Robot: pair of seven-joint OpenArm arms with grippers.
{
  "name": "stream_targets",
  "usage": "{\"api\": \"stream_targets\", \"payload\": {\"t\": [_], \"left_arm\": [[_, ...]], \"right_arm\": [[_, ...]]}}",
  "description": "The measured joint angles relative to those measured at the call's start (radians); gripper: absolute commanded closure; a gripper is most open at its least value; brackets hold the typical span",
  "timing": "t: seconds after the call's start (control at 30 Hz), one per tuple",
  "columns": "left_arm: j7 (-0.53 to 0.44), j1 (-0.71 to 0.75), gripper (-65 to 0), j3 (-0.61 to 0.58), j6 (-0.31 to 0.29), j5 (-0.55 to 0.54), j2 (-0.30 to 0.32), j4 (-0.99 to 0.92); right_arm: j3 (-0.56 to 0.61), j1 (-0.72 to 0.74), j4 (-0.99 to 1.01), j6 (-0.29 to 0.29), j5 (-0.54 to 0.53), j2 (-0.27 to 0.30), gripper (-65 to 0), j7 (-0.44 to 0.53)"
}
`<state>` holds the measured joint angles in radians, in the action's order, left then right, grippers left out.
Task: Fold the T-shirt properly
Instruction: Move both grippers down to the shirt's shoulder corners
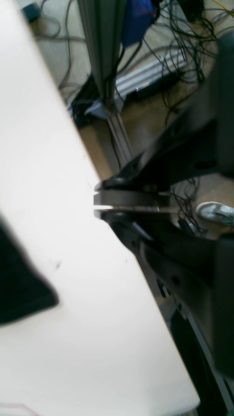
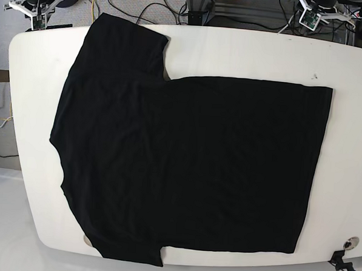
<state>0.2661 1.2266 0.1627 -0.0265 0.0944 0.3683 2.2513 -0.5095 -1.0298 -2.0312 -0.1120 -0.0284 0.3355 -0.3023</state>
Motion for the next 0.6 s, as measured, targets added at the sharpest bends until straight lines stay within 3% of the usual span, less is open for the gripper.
{"api": "stream_targets", "payload": {"t": [0.2, 0.3, 0.43, 0.57, 0.6], "left_arm": [[0.037, -0.026, 0.0, 0.001, -0.027, 0.002, -0.010, 0.019], [0.047, -0.042, -0.4, 0.001, -0.030, -0.001, -0.010, 0.026], [0.040, -0.040, -9.5, 0.003, -0.042, -0.007, -0.013, 0.026], [0.019, -0.053, -15.8, 0.015, -0.067, -0.038, -0.013, 0.026], [0.019, -0.064, -14.3, 0.022, -0.076, -0.063, -0.013, 0.026]], "right_arm": [[-0.027, 0.088, 0.005, -0.026, -0.042, -0.002, -0.8, -0.017], [-0.040, 0.138, 0.014, -0.023, -0.105, 0.002, -7.9, -0.035], [-0.063, 0.198, 0.017, -0.035, -0.224, 0.002, -17.4, -0.093], [-0.079, 0.235, 0.018, -0.118, -0.350, -0.003, -23.7, -0.128], [-0.082, 0.242, 0.018, -0.135, -0.378, -0.003, -20.6, -0.132]]}}
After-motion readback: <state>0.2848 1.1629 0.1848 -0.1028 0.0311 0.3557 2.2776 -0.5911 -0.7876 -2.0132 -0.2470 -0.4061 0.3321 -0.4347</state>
